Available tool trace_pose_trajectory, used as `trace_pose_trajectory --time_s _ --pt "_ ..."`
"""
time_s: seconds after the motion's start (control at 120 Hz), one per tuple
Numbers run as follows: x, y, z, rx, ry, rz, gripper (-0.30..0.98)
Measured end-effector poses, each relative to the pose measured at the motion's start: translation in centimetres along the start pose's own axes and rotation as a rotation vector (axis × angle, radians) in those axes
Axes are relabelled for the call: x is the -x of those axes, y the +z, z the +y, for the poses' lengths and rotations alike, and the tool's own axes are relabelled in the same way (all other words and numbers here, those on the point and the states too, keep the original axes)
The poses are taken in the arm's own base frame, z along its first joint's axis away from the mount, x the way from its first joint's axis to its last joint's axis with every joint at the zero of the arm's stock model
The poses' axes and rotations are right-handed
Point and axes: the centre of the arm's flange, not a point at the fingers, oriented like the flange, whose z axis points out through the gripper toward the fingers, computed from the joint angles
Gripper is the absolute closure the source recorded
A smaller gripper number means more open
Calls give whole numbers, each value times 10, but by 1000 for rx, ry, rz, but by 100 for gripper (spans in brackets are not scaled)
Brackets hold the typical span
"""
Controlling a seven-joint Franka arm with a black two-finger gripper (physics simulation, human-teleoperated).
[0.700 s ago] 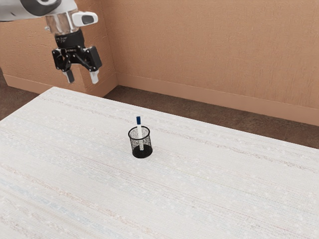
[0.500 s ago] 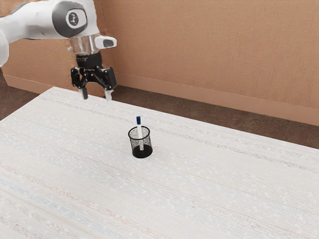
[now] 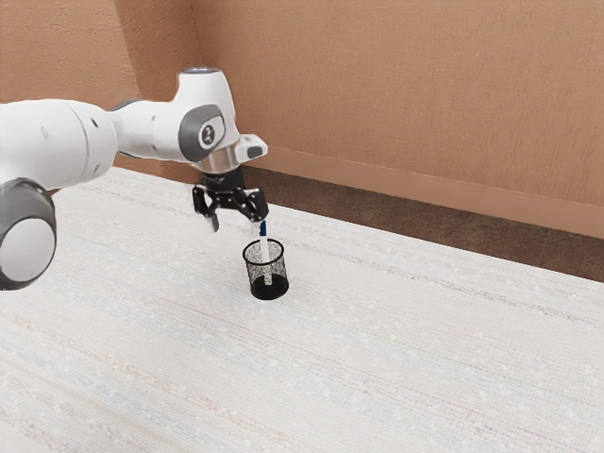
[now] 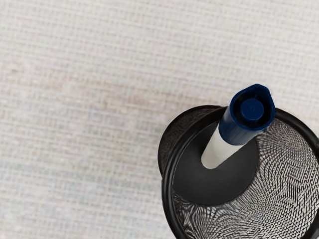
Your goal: Take the marker out of the pen holder and place it to the left of the pen holder.
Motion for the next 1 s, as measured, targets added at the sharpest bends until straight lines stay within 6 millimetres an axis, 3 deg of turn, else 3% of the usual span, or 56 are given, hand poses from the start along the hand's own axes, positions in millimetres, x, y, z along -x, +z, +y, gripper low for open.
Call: trace_pose_trajectory --time_s 0.175,0.4,0.617,1.0 --pt "-23 7 21 16 18 77 10" --pt "-37 26 13 17 8 116 34" --pt "-40 27 6 25 5 139 48" --pt "-35 26 13 52 18 108 57"
